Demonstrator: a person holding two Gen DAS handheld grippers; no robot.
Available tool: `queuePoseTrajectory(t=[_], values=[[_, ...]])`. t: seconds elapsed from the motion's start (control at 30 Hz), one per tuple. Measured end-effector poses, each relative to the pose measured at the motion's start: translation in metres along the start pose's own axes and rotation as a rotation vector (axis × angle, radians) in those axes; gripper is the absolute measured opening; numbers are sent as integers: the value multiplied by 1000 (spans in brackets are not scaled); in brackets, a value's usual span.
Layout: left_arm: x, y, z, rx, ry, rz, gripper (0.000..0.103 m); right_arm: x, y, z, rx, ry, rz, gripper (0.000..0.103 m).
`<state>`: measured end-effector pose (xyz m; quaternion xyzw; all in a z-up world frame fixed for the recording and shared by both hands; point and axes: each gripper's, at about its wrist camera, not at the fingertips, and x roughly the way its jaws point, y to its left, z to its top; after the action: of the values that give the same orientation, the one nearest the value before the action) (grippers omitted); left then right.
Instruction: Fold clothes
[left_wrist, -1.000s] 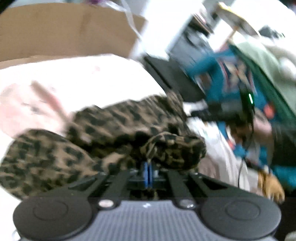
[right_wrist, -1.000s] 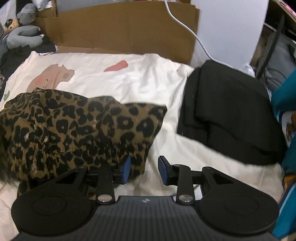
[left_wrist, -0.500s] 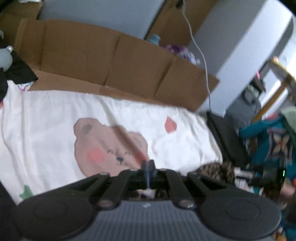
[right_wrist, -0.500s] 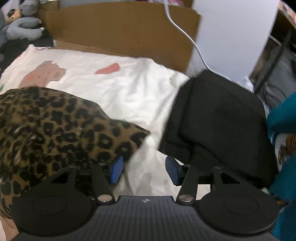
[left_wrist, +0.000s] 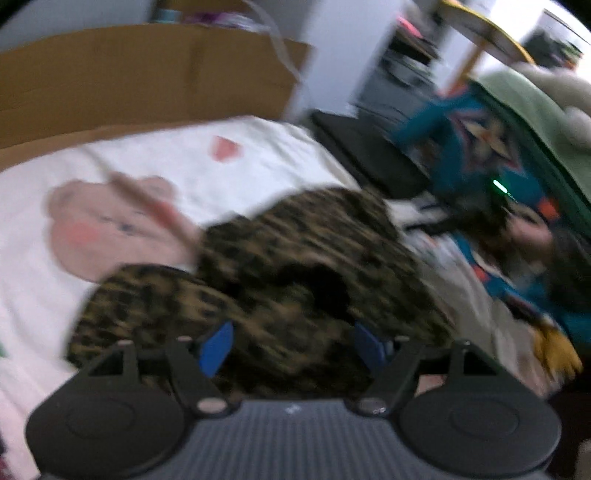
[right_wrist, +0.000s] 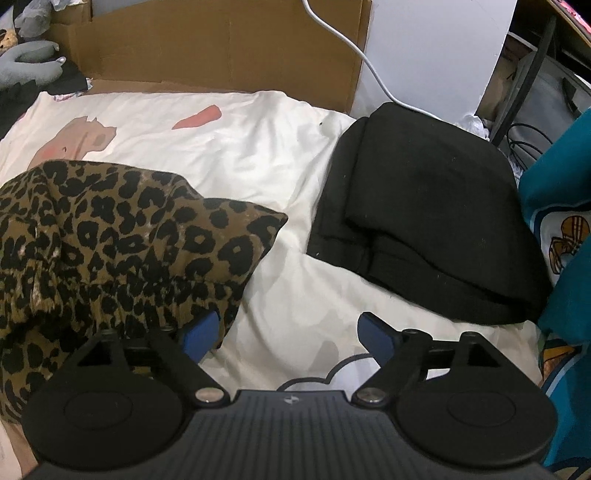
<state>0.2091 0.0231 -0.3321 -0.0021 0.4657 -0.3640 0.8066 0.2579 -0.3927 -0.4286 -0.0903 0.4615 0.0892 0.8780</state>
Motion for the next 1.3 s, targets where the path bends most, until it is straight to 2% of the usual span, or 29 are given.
queuePoseTrajectory(t=[0.13,0.27,0.37,0.4,0.47,0.5,0.53,0.57,0.63,0.73,0.93,1.07,1.17,1.3], values=[[18,-22,-13,38,57,-88,73,1,0,-3,-3,11,-2,87],[48,-36,-22,56,88,-97,73,1,2,-5,-5,11,5,87],[70,-44,-26,73,94,-84,67,1,4,-5,-21,5,3,87],[76,-45,-25,79,93,-69,63,1,5,-5,-26,2,0,87],[84,-45,-22,85,84,-49,49,1,5,-4,-31,-8,-12,87],[84,-45,-20,85,70,-45,35,0,4,-3,-32,-14,-18,87],[83,-44,-18,86,60,-39,12,0,3,-2,-34,-22,-25,87],[81,-42,-15,86,50,-34,4,0,3,-1,-37,-27,-30,87],[71,-36,-8,77,10,-34,4,0,2,1,-49,-35,-36,87],[50,-22,7,7,-55,-42,3,0,4,4,-86,-50,-44,86],[5,22,39,-132,-199,23,3,12,14,13,-242,-51,-60,83],[-3,49,54,-185,-245,82,2,22,17,18,-314,-51,-52,82],[0,69,65,-213,-269,117,2,26,24,22,-349,-51,-33,77],[4,96,78,-258,-288,155,2,22,41,33,-402,-94,19,77]])
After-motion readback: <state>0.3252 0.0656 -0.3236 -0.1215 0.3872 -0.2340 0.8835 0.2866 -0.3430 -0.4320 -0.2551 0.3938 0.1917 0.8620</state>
